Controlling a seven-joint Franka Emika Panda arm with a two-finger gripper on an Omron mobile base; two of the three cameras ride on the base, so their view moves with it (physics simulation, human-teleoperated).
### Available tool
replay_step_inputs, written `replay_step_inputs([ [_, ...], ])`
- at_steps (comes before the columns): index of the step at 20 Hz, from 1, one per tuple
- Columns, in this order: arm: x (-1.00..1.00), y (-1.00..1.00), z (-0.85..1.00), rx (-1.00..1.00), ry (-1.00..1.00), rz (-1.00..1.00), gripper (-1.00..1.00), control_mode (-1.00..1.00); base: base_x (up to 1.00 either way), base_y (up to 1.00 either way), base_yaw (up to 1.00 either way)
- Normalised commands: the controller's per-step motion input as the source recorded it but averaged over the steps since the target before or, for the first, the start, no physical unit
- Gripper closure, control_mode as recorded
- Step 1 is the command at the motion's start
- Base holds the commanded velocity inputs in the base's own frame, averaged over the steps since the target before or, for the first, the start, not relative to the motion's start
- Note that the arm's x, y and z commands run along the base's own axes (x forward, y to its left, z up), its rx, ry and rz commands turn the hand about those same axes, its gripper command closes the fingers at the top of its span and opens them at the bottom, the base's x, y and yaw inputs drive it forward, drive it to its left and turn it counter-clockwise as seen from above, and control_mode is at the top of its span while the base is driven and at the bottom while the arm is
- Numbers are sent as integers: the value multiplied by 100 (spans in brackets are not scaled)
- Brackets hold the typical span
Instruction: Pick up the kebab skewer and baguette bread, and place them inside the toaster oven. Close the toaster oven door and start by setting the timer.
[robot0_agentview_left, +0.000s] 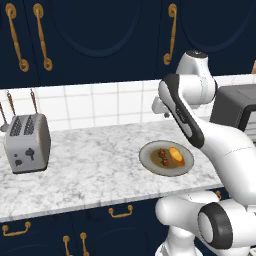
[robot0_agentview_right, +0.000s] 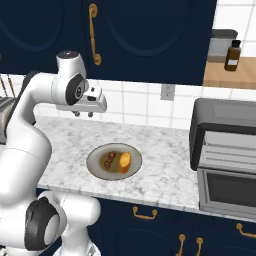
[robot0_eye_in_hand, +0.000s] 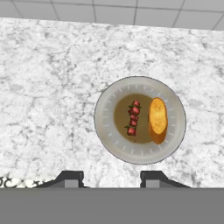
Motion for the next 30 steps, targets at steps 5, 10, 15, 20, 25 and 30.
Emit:
replay_step_inputs([
  [5, 0, 0, 0, 0, 0, 0, -100, 100, 0, 0, 0],
  [10, 0, 0, 0, 0, 0, 0, -100, 100, 0, 0, 0],
  [15, 0, 0, 0, 0, 0, 0, -100, 100, -1, -15, 0],
  [20, 0, 0, 0, 0, 0, 0, -100, 100, -2, -69, 0],
  [25, 0, 0, 0, 0, 0, 0, -100, 100, 0, -74, 0],
  [30, 0, 0, 0, 0, 0, 0, -100, 100, 0, -58, 0],
])
